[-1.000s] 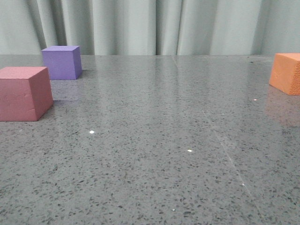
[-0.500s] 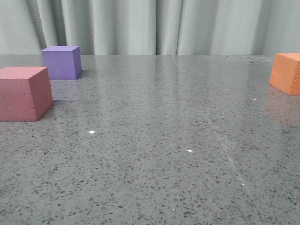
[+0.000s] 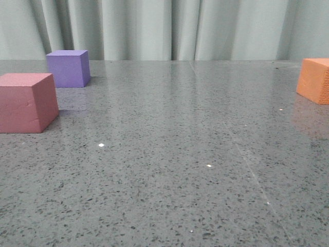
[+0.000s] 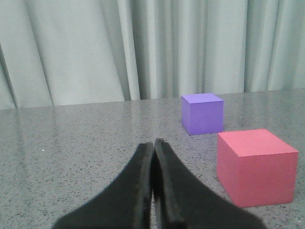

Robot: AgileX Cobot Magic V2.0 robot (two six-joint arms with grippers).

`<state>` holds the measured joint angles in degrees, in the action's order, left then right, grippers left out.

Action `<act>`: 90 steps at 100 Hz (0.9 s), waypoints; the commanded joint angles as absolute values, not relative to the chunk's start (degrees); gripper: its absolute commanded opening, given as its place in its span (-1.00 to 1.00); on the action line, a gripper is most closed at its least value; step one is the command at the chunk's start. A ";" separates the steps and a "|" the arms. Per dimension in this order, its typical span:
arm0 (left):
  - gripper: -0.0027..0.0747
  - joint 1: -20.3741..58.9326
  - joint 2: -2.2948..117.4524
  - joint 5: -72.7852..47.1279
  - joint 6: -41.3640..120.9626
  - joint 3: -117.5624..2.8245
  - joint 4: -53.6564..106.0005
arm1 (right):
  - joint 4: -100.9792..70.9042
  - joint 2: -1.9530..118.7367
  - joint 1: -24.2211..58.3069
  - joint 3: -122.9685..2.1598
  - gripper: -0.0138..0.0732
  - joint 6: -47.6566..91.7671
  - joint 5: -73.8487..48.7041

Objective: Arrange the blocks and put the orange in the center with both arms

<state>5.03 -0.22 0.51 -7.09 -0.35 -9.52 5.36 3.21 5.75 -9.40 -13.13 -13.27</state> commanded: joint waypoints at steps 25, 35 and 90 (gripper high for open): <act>-0.98 4.86 -2.12 5.24 -7.38 2.82 -8.99 | 5.14 28.71 5.45 -37.96 -0.96 -12.61 -33.16; -0.98 4.86 -2.12 5.24 -7.38 2.82 -8.99 | 5.14 35.02 5.45 -42.90 -0.96 -12.61 -33.43; -0.98 4.86 -2.12 5.24 -7.38 2.82 -8.99 | 7.65 47.63 5.45 -45.48 0.14 -12.61 -36.71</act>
<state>5.03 -0.22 0.51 -7.09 -0.35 -9.52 6.54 47.59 5.75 -43.54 -13.13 -38.74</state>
